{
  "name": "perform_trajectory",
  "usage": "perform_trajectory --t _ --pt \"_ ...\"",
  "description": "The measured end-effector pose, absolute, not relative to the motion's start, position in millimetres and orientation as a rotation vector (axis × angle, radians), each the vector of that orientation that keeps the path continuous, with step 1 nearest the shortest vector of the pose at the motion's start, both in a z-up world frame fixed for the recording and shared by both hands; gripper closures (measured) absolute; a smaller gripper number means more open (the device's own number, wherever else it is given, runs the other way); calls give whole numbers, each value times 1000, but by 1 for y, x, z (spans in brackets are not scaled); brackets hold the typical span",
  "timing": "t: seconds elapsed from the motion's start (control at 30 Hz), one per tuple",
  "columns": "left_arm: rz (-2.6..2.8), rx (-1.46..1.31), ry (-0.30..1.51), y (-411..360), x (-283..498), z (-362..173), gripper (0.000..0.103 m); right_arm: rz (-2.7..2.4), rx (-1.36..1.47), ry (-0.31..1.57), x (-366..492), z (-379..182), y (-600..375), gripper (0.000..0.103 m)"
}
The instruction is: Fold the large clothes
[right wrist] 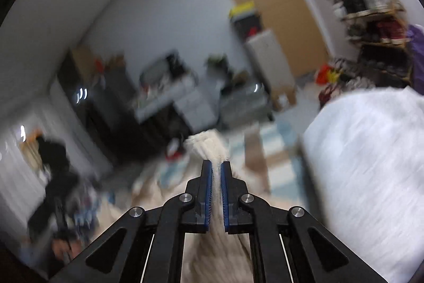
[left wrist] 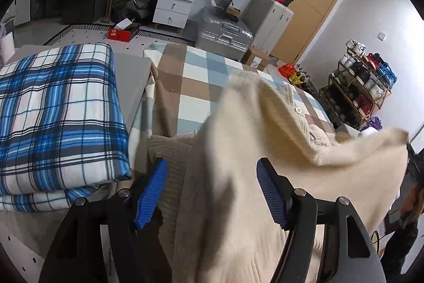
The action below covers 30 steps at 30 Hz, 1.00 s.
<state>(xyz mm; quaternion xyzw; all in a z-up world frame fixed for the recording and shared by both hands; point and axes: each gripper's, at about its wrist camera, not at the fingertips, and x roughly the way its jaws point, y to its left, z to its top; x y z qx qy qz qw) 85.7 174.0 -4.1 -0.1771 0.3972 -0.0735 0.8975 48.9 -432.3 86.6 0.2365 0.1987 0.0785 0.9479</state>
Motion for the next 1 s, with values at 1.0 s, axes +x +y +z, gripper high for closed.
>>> perform_trajectory --t 1.0 --pt "-136 -330 813 178 75 2 38 133 527 631 79 34 -425 94"
